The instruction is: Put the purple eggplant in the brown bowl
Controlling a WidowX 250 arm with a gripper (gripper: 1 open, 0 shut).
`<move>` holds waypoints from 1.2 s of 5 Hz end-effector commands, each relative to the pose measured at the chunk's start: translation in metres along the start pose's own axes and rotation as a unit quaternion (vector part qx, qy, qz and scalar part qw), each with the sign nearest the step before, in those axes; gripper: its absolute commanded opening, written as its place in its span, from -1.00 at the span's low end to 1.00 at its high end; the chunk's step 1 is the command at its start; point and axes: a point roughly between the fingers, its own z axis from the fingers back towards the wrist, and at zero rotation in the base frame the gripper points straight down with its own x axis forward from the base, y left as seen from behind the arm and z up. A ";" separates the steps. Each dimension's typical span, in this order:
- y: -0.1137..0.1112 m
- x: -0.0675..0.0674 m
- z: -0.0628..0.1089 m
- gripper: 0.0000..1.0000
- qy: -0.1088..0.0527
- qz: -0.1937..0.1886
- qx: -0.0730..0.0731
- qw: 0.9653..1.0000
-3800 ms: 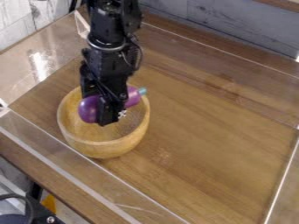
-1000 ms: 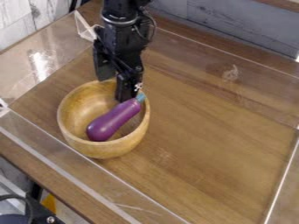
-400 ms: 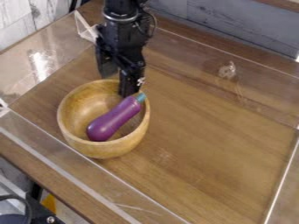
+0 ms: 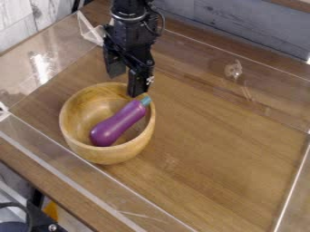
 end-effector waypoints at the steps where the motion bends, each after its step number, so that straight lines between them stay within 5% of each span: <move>1: 0.012 0.009 0.008 1.00 -0.024 0.010 0.011 1.000; 6: 0.026 0.023 -0.009 1.00 -0.026 0.025 0.003 0.999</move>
